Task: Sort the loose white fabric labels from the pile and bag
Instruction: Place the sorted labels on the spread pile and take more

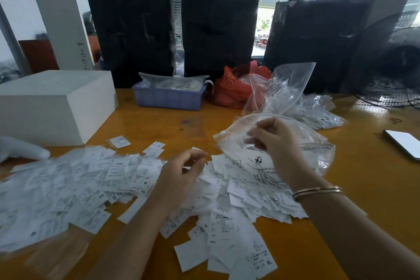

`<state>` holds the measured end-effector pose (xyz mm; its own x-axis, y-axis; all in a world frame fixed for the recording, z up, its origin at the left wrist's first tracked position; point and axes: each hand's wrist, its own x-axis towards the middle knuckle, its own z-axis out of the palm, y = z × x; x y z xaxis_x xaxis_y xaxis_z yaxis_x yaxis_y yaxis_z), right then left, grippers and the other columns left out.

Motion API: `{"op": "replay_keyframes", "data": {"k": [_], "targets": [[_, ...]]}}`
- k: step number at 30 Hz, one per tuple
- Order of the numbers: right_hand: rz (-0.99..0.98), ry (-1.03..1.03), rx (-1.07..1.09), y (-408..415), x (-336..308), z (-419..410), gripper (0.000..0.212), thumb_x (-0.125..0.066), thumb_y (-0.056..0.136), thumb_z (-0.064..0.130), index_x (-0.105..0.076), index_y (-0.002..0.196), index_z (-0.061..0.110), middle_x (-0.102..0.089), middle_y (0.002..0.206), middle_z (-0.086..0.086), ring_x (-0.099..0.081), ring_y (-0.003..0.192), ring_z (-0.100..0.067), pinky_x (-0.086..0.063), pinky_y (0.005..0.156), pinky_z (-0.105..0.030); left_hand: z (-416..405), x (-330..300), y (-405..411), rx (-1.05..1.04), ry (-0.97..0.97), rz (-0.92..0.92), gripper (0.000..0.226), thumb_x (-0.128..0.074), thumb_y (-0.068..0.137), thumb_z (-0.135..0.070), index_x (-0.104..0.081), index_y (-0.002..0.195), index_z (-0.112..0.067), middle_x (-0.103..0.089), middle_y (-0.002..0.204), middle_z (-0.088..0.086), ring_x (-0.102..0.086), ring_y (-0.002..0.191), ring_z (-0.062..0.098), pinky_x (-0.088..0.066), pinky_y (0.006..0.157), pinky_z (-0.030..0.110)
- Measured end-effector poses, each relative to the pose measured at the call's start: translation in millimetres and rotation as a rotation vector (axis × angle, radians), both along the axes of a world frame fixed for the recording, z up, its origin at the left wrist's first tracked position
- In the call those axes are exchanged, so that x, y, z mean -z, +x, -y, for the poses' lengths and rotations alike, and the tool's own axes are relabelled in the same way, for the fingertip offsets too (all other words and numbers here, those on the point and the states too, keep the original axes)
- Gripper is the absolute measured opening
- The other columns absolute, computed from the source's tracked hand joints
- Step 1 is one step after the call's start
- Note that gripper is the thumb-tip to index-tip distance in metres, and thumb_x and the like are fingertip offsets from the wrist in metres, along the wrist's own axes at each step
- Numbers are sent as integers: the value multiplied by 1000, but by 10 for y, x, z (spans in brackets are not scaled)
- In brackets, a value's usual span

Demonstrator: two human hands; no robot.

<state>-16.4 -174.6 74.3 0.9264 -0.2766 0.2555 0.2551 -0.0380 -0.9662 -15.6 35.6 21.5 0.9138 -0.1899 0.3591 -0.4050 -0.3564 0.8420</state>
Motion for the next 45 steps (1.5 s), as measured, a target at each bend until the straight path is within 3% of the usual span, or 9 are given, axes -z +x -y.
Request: {"op": "replay_keyframes", "data": {"k": [3, 7, 15, 21, 27, 30, 36, 41, 45], "targets": [[-82, 127, -156, -174, 183, -231, 21, -63, 85, 2, -58, 104, 10, -71, 82, -9, -71, 77, -21, -54, 64, -20, 30, -23, -39, 151, -249, -167, 39, -43, 87, -57, -65, 104, -30, -70, 95, -13, -65, 92, 5, -51, 72, 15], [-138, 186, -172, -275, 399, -417, 21, -61, 87, 0, -66, 104, 11, -72, 79, -5, -72, 78, -20, -55, 65, -19, 72, -20, -48, 211, -249, -240, 63, -54, 71, -75, -62, 108, -25, -71, 97, -10, -68, 90, 9, -53, 71, 19], [-60, -208, -96, -259, 489, -530, 28, -67, 83, 4, -68, 90, 31, -63, 62, 11, -58, 63, -9, -48, 64, -21, 52, 24, 0, 100, -111, -236, 24, -67, 75, -52, -68, 80, -29, -65, 69, -16, -61, 69, 0, -47, 62, 13], [-9, -28, -175, -262, 497, -521, 26, -61, 87, 2, -67, 101, 24, -56, 70, 4, -52, 68, -12, -47, 65, -22, -10, 7, 37, 7, -278, -233, 6, -67, 85, -25, -67, 85, -18, -72, 74, -11, -63, 65, -2, -46, 57, 12], [-3, -1063, -94, -252, 647, -597, 35, -50, 94, 22, -56, 128, 25, -57, 127, 10, -48, 116, -11, -32, 97, -23, -120, -31, 97, -116, -530, -284, 16, -58, 92, -10, -63, 100, -23, -75, 88, -8, -70, 82, 7, -49, 68, 23], [39, -1275, -96, -219, 708, -664, 38, -40, 97, 26, -51, 133, 24, -59, 125, 6, -48, 115, -15, -30, 96, -30, -118, -17, 92, -118, -511, -305, 23, -53, 94, -8, -68, 98, -26, -74, 85, -7, -70, 79, 7, -49, 69, 25], [126, -1164, -19, -218, 691, -633, 32, -43, 97, 17, -64, 121, 24, -67, 109, 5, -56, 103, -15, -34, 91, -28, -52, 7, 70, -132, -487, -310, 17, -58, 92, -32, -72, 87, -24, -73, 82, -9, -66, 86, 11, -50, 73, 26], [240, -685, 149, -314, 641, -573, 25, -52, 92, 5, -67, 98, 24, -60, 82, 15, -55, 68, -7, -47, 60, -20, -36, -19, 33, -100, -453, -259, 7, -63, 88, -23, -70, 91, -23, -74, 83, -7, -68, 80, 7, -50, 70, 21], [78, -335, 80, -327, 593, -499, 41, -46, 93, -4, -68, 84, 29, -59, 90, 11, -55, 83, -5, -45, 68, -14, -4, -30, -14, 3, -410, -203, 11, -60, 90, -22, -70, 94, -27, -73, 79, -8, -66, 72, 2, -50, 61, 12]]}}
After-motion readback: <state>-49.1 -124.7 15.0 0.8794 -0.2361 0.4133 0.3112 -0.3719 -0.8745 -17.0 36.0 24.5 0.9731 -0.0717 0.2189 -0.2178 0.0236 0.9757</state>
